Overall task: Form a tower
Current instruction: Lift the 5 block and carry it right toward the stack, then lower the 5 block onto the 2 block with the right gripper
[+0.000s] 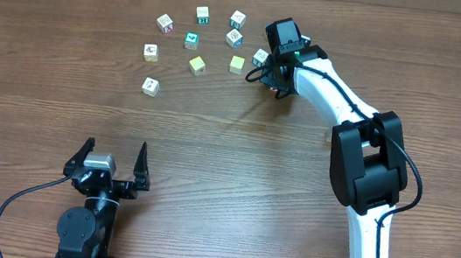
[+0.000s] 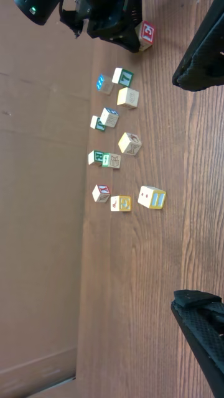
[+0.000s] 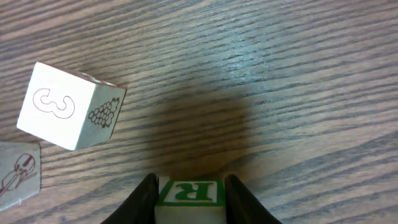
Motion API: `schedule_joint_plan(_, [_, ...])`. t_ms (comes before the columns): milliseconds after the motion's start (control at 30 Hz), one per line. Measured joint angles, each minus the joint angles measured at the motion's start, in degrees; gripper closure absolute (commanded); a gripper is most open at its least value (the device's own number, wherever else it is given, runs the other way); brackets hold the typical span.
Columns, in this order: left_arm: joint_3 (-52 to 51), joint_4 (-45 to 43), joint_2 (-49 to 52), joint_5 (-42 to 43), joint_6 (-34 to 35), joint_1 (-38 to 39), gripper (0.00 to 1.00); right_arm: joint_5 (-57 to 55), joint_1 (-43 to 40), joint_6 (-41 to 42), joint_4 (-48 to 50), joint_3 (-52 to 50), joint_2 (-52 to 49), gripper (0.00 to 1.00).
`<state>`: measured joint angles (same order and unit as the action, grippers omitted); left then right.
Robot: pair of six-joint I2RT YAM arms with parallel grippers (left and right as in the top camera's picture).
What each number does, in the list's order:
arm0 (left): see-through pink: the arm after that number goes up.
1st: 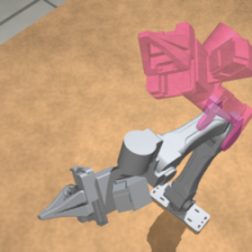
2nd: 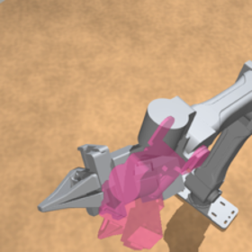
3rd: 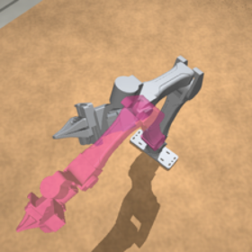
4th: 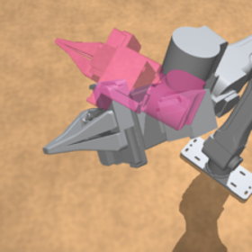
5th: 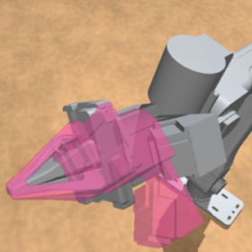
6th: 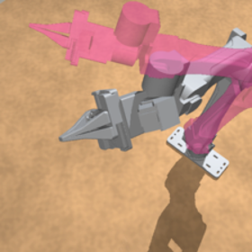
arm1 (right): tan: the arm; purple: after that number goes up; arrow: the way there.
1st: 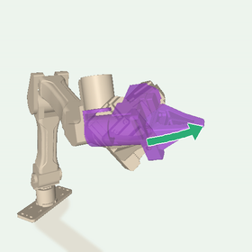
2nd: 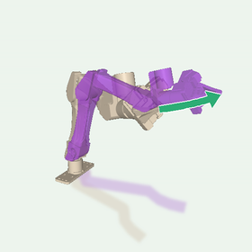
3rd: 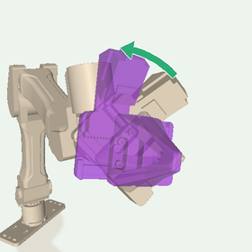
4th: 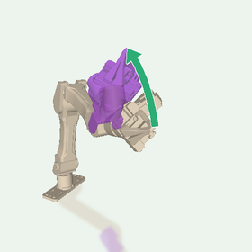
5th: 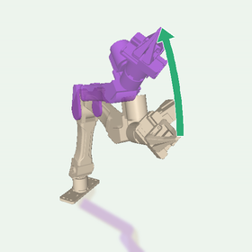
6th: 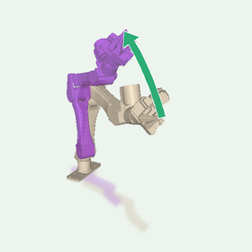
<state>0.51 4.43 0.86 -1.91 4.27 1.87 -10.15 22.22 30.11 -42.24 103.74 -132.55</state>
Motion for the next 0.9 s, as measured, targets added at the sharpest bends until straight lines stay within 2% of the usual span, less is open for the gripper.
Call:
schedule_joint_plan(267, [0.0, 0.0, 0.0, 0.0, 0.0, 0.0, 0.0, -0.33, 0.0, -1.05, -3.89, 0.83, 0.09, 0.74])
schedule_joint_plan(433, [0.0, -0.02, 0.0, 0.0, 0.0, 0.0, 0.0, -0.35, -0.13, -4.28, -9.64, 0.94, 3.1, 0.8])
schedule_joint_plan(633, [0.0, 0.0, 0.0, 0.0, 0.0, 0.0, 0.0, -0.04, -2.21, -7.3, -17.44, 0.98, 15.98, 0.82])
schedule_joint_plan(767, [0.0, 0.0, 0.0, 0.0, 0.0, 0.0, 0.0, 1.4, -6.1, -11.04, -22.18, 1.95, 27.65, 0.82])
schedule_joint_plan(900, [0.0, 0.0, 0.0, 0.0, 0.0, 0.0, 0.0, 4.63, -10.64, -15.39, -26.6, 3.28, 34.58, 0.8])
